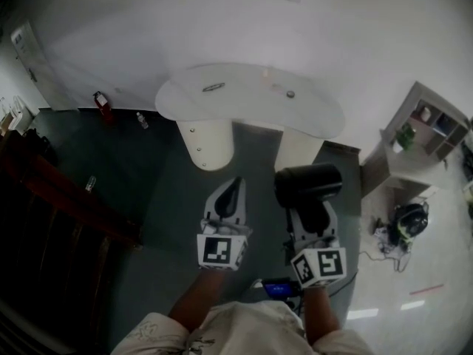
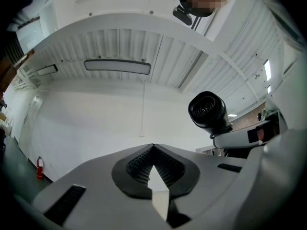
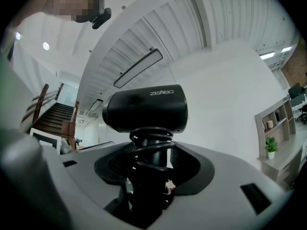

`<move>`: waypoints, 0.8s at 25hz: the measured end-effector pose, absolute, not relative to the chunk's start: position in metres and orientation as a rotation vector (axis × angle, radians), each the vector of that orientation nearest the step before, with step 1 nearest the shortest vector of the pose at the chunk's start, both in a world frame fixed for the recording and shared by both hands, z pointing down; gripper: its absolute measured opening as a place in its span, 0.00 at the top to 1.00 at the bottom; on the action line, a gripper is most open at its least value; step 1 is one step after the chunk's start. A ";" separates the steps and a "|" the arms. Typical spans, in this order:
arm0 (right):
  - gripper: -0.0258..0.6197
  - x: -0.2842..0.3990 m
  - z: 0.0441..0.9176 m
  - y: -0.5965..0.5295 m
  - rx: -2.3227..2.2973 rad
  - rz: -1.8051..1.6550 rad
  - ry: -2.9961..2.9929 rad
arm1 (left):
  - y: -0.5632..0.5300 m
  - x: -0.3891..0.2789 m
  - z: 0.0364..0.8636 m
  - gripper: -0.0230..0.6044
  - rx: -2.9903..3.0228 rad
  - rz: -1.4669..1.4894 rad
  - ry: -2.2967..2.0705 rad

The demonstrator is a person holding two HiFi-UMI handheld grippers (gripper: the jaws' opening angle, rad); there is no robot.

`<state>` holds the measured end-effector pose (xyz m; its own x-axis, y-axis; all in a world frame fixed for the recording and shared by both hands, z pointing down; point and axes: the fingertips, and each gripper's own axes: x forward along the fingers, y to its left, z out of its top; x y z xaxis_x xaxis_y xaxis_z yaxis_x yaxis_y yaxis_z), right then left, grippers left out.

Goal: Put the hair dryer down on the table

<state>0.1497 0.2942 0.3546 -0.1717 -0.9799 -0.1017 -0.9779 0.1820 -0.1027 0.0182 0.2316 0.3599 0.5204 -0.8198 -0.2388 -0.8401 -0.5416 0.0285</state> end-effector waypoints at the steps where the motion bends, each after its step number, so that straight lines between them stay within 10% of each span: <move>1: 0.60 0.158 0.354 0.286 -1.922 -0.023 2.300 | 0.224 0.026 0.359 0.97 -2.655 0.344 1.464; 20: 0.60 0.178 0.361 0.121 -1.936 -0.078 2.273 | 0.066 0.036 0.369 0.97 -2.680 0.298 1.474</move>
